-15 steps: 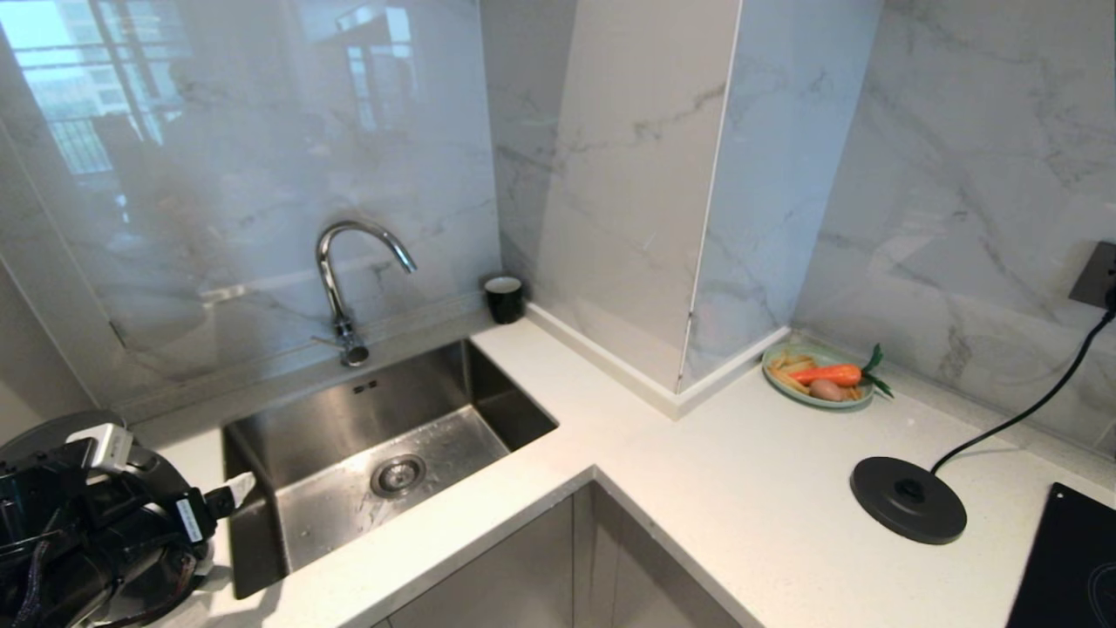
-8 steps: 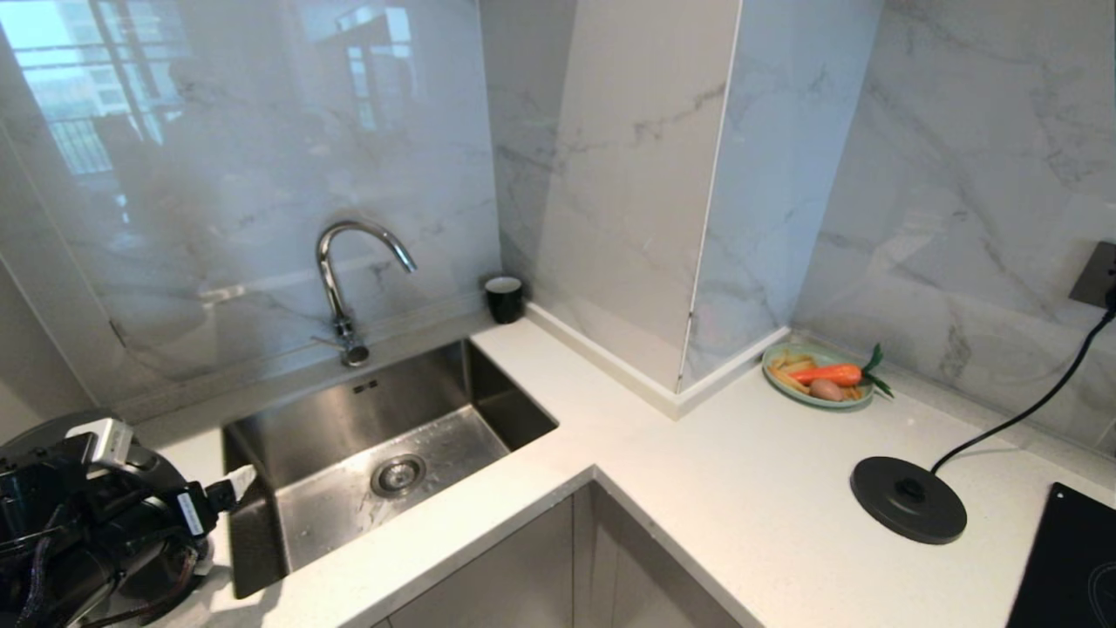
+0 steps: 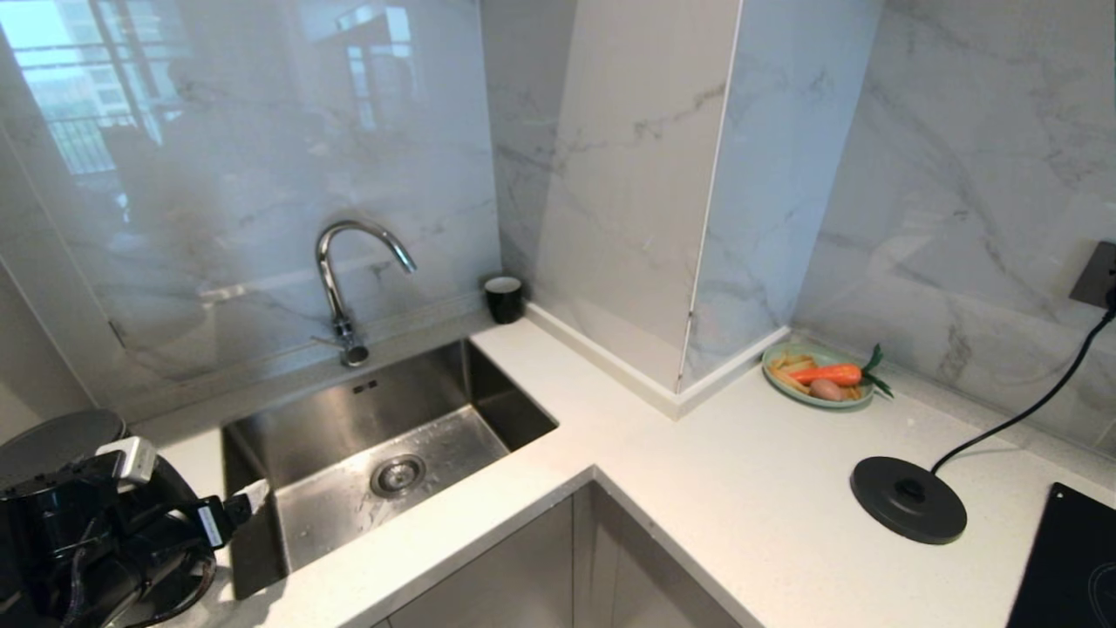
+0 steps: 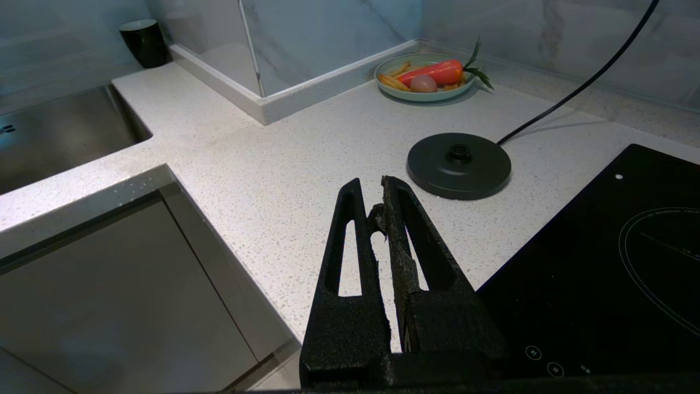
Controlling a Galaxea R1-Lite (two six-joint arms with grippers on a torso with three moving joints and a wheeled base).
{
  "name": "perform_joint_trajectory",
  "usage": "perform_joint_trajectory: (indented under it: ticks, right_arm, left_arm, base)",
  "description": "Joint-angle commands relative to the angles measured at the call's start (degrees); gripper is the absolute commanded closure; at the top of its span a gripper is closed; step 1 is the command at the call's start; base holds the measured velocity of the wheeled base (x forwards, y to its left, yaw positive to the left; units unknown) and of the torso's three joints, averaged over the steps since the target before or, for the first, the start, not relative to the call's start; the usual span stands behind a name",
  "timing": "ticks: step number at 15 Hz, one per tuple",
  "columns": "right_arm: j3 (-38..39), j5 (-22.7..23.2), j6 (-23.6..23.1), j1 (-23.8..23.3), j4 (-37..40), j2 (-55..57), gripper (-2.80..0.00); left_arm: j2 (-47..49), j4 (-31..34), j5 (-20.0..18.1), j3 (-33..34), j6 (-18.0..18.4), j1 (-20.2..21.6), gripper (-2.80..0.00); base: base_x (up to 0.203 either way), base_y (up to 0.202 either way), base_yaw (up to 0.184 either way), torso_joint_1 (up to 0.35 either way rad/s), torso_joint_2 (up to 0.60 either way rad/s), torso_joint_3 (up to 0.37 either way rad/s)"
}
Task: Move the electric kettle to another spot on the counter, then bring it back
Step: Grab the kettle
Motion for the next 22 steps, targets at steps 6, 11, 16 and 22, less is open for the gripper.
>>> perform_joint_trajectory:
  ticks: [6,11,16,22]
  right_arm:
    - [0.00,0.00,0.00,0.00,0.00,-0.02,0.00]
    - [0.00,0.06,0.00,0.00,0.00,-0.02,0.00]
    - [0.00,0.00,0.00,0.00,0.00,-0.02,0.00]
    - [0.00,0.03,0.09,0.00,0.00,-0.02,0.00]
  left_arm:
    - [0.76,-0.53,0.05,-2.37,-0.36,-0.10,-2.80]
    - [-0.99,-0.53,0.05,-5.01,-0.42,-0.10,-2.80]
    - [-0.78,-0.53,0.05,-6.68,-0.36,0.07,-2.80]
    - [-0.21,-0.53,0.05,-7.52,-0.44,0.16,-2.80]
  base:
    - [0.000,0.000,0.000,0.000,0.00,0.000]
    - [0.000,0.000,0.000,0.000,0.00,0.000]
    - [0.000,0.000,0.000,0.000,0.00,0.000]
    - [0.000,0.000,0.000,0.000,0.00,0.000]
